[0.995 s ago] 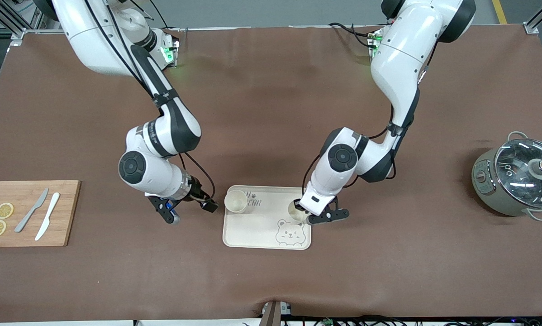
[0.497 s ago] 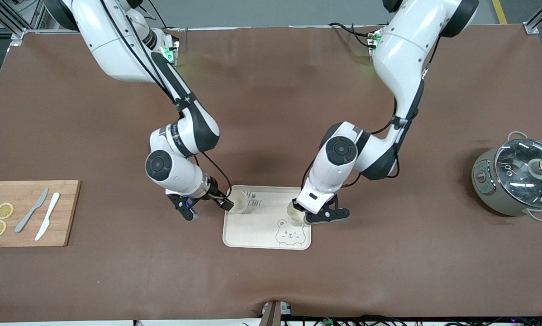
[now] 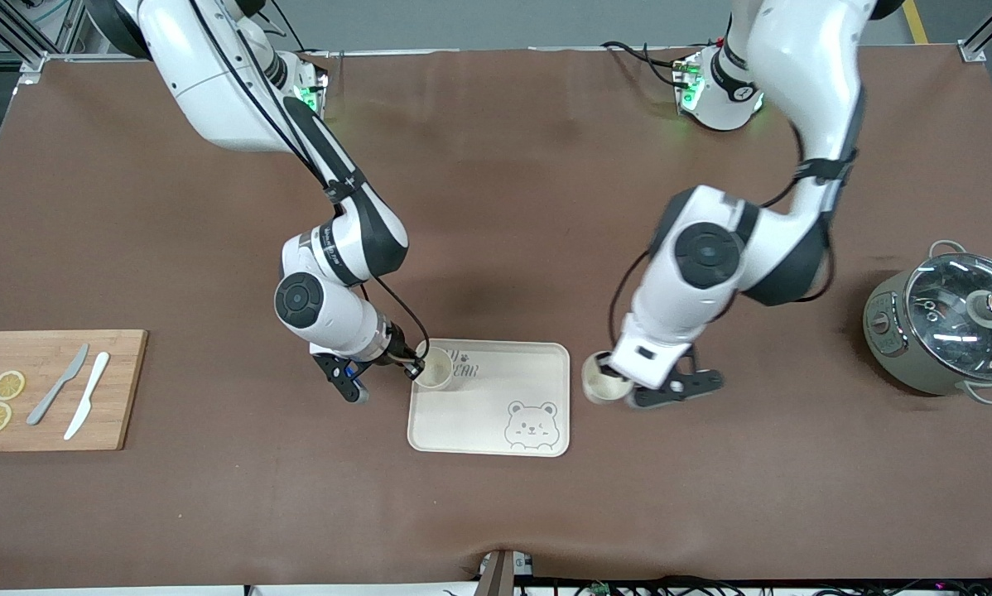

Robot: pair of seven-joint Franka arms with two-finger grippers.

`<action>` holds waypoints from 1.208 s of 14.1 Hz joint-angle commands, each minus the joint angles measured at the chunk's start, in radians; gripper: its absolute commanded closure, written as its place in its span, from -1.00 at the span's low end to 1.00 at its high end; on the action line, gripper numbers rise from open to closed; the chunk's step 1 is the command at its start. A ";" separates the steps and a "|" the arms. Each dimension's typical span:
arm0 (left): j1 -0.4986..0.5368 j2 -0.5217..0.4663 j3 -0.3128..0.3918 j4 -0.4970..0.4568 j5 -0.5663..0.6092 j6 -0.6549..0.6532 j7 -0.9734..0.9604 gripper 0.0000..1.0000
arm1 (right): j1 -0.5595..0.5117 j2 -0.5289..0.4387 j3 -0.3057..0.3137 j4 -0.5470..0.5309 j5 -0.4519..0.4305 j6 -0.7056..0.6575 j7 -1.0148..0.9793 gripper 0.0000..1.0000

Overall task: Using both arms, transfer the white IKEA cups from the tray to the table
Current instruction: 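Grasp a white cup with the left gripper while the right gripper grasps the other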

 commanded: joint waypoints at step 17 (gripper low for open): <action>0.384 -0.127 -0.036 -0.527 0.021 0.276 0.337 1.00 | -0.181 -0.362 -0.012 -0.199 -0.136 -0.346 -0.485 1.00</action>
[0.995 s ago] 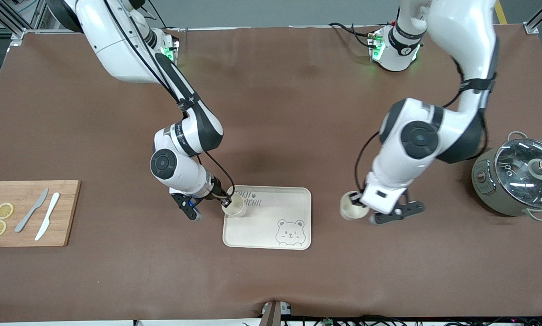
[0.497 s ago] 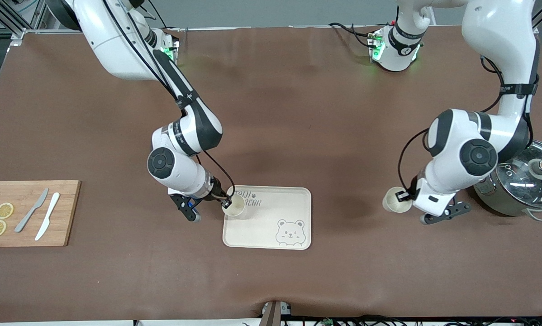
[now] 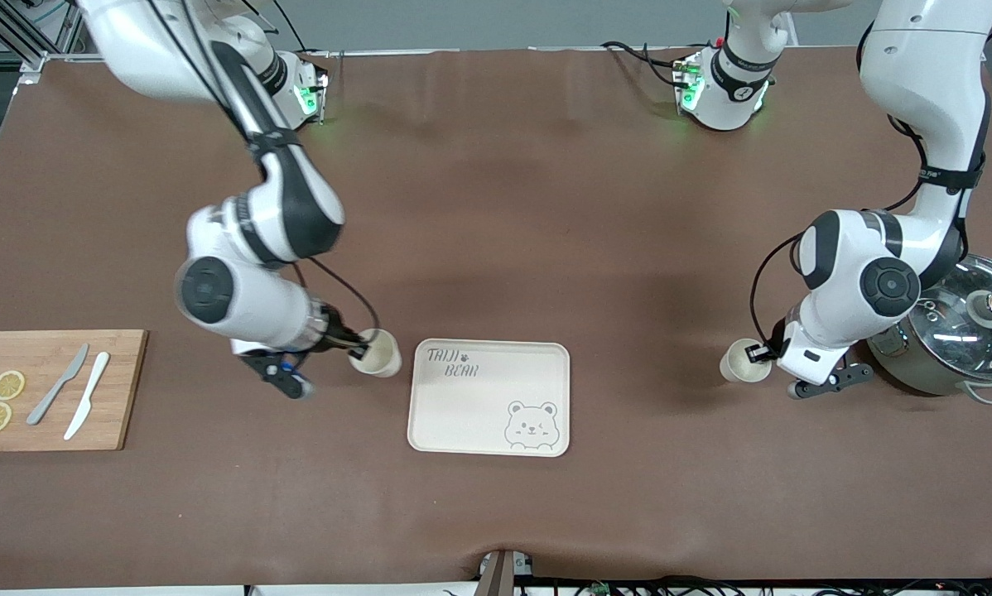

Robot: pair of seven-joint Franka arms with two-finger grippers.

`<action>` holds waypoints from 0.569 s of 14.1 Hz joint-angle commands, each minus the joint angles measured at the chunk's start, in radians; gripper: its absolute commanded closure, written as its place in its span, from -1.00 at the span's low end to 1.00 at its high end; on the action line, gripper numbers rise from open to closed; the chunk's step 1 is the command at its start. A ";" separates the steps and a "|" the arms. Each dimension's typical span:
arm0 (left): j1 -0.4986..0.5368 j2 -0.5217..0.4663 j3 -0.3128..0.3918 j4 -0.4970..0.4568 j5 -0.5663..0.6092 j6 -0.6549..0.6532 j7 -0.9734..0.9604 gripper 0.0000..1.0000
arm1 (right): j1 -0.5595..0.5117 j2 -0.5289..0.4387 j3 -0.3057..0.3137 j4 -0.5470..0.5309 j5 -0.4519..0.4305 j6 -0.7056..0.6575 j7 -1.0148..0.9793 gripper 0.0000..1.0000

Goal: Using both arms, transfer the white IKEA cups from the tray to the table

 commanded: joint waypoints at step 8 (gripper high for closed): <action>0.034 0.012 -0.018 -0.046 0.008 0.030 0.018 0.50 | -0.287 -0.275 0.015 -0.405 -0.151 0.032 -0.612 1.00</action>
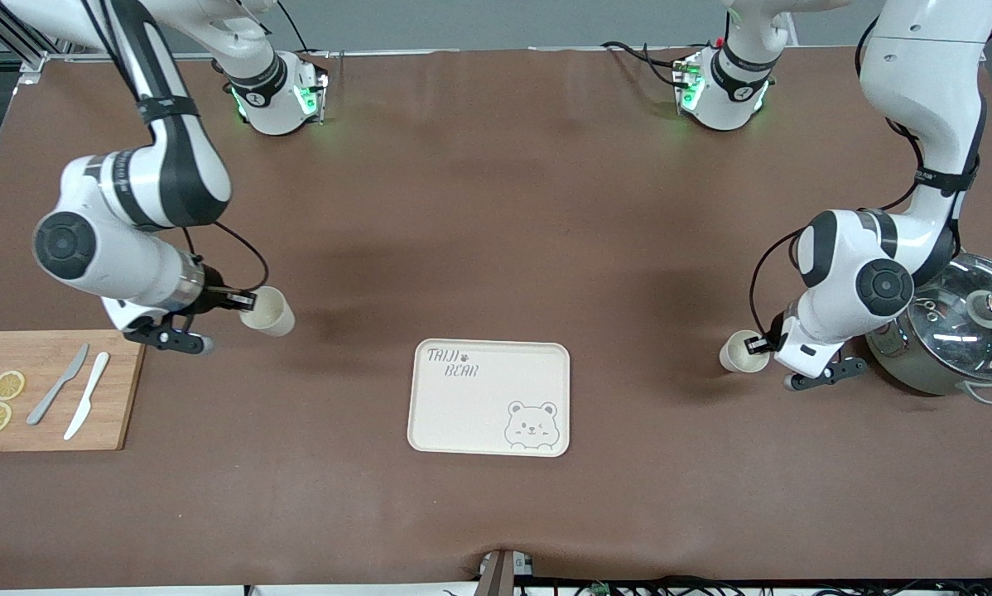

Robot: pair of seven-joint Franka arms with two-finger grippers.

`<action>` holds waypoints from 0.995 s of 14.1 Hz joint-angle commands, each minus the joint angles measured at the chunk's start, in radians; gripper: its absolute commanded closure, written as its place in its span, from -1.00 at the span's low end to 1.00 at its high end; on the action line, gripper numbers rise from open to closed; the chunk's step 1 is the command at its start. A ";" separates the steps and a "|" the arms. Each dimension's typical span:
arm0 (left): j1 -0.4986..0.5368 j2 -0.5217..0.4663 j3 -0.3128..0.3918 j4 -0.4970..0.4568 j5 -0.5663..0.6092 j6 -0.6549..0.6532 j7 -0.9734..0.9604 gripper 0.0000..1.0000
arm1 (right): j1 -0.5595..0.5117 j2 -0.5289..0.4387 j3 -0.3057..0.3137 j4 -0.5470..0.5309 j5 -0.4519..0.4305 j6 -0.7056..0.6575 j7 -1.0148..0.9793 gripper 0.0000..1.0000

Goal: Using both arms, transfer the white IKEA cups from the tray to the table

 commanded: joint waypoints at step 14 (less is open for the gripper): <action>0.073 -0.257 -0.018 0.143 0.010 -0.314 0.156 -1.00 | -0.311 0.120 0.023 -0.224 -0.067 0.323 -0.446 1.00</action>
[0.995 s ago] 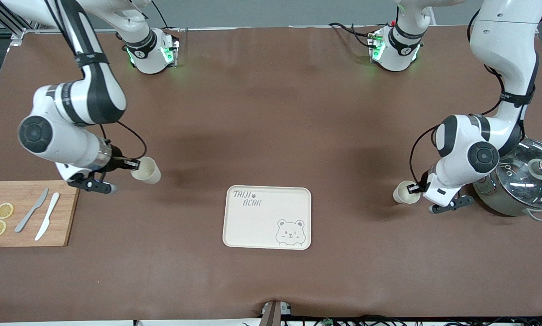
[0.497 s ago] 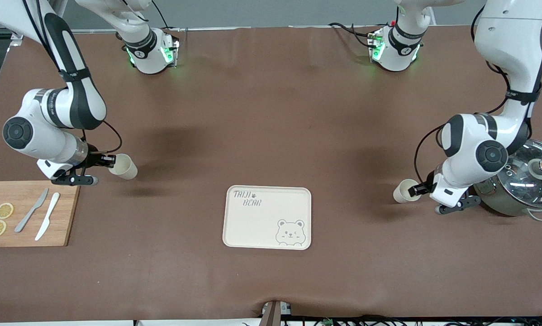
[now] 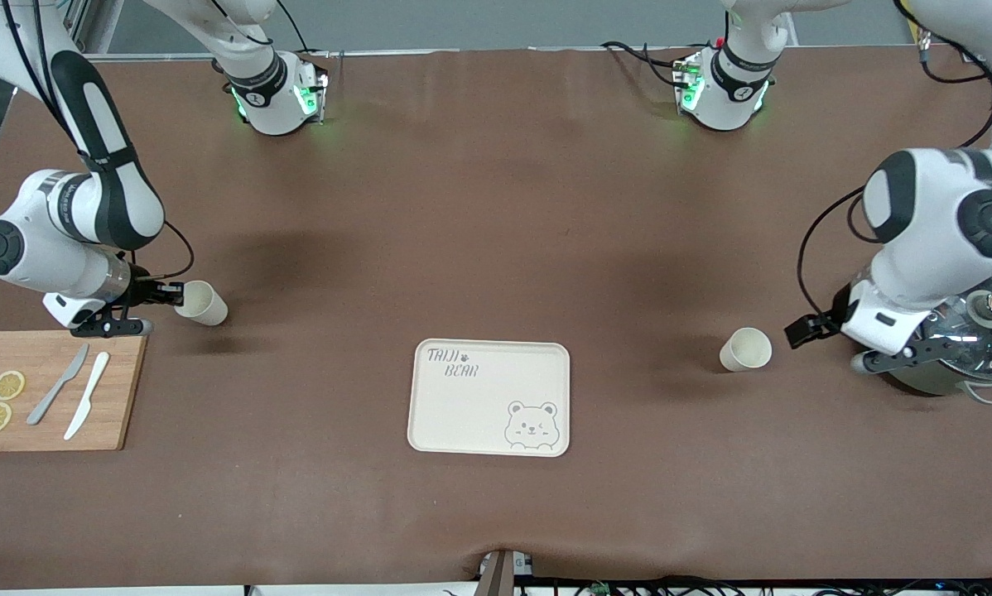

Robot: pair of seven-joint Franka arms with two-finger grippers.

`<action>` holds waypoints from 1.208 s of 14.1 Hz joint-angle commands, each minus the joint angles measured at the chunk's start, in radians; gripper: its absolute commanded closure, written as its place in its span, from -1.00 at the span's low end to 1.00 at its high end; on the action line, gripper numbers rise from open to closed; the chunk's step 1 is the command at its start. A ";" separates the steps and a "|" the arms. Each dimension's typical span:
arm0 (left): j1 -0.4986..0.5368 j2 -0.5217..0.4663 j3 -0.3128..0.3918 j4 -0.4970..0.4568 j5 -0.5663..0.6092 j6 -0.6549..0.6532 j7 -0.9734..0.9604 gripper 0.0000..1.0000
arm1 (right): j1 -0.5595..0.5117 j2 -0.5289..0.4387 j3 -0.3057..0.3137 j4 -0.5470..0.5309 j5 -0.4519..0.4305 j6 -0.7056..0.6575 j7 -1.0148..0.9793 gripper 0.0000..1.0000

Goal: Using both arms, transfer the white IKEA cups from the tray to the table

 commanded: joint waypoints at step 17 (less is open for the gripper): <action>0.024 -0.131 -0.019 0.424 0.022 -0.564 0.085 -1.00 | 0.048 0.119 0.026 0.539 0.002 -0.521 -0.004 -1.00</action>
